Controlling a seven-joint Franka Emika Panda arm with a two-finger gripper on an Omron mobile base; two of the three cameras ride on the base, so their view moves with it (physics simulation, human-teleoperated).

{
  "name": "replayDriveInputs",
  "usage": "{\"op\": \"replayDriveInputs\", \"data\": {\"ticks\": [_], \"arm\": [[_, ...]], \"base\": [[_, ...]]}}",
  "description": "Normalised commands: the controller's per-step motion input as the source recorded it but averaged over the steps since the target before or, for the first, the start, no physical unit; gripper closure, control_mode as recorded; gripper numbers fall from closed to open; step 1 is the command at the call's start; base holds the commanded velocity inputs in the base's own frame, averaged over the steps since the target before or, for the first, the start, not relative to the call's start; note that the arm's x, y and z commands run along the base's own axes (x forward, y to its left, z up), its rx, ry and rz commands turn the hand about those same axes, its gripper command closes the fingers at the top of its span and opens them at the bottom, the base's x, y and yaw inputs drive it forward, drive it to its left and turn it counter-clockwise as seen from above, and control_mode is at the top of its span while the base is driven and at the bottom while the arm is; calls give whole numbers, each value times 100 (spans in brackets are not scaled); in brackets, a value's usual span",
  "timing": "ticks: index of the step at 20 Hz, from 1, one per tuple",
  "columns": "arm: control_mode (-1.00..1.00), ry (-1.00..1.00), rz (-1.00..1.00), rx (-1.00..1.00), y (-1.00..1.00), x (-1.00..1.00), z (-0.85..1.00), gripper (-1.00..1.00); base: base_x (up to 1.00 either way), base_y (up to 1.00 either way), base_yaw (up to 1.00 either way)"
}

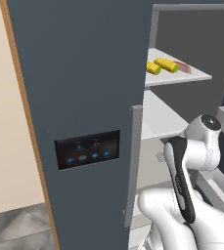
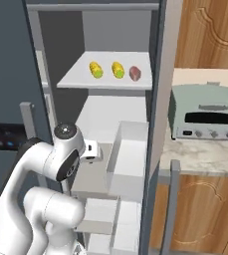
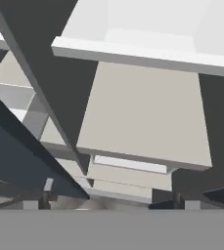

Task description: Place one corn and one steak in each tupperware on the nearby counter, to pack two identical lunches.

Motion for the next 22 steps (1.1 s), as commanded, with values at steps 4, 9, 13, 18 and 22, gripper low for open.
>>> {"op": "replayDriveInputs", "data": {"ticks": [4,9,13,18,22], "arm": [[100,0,0,0,0,0,0,-100],[-100,1,0,0,0,2,1,-100],[-100,-7,0,0,0,0,46,-100],[-100,-16,0,0,0,0,72,-100],[-100,-14,0,0,0,-11,73,-100]], "base": [[55,-24,0],[23,-1,0],[0,0,0],[0,0,0],[0,0,0]]}}
